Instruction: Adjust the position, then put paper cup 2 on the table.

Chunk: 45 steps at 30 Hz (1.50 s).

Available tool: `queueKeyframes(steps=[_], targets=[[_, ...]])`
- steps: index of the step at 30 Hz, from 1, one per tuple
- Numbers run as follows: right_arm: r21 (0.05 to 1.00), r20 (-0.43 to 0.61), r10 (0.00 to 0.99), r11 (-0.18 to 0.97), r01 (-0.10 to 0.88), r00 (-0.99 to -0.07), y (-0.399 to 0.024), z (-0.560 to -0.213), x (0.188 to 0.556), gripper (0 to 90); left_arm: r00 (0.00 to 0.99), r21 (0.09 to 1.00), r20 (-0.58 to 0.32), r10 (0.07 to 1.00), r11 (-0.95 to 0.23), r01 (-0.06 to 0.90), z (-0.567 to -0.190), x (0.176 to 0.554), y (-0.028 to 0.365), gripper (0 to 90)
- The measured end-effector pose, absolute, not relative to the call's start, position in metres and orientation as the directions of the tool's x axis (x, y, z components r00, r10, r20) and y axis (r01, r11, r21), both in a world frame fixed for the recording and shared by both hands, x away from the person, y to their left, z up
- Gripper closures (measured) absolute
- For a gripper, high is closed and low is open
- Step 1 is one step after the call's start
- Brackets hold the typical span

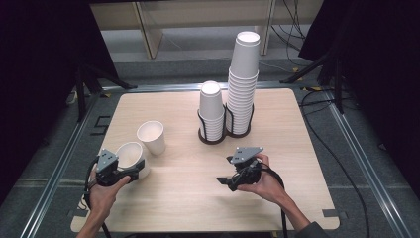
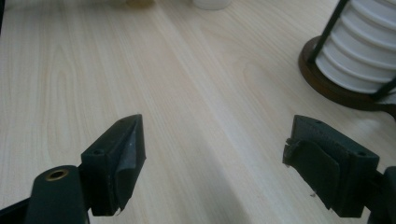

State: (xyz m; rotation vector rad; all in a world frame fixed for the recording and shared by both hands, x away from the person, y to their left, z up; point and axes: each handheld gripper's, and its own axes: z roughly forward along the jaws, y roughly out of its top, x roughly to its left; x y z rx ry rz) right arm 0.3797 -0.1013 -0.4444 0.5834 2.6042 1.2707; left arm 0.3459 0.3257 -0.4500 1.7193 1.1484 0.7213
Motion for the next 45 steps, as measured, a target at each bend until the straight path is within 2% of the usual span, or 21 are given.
queueKeyframes(steps=[9, 23, 41, 45], targets=[[0.786, 0.016, 0.474, 0.538, 0.304, -0.88, -0.12, -0.447, 0.377, 19.6, 0.381, 0.913, -0.03, 0.924, -0.13, 0.388, -0.452, 0.347, 0.33, 13.8], [0.784, 0.013, 0.477, 0.541, 0.305, -0.879, -0.129, -0.449, 0.373, 19.5, 0.353, 0.907, -0.034, 0.935, -0.119, 0.403, -0.455, 0.349, 0.337, 13.7], [0.781, 0.009, 0.471, 0.547, 0.301, -0.882, -0.131, -0.452, 0.372, 19.4, 0.367, 0.916, -0.035, 0.93, -0.117, 0.383, -0.46, 0.357, 0.339, 13.5], [0.775, 0.034, 0.479, 0.542, 0.325, -0.877, -0.13, -0.453, 0.371, 19.4, 0.364, 0.914, -0.03, 0.931, -0.122, 0.387, -0.461, 0.361, 0.34, 13.4]])
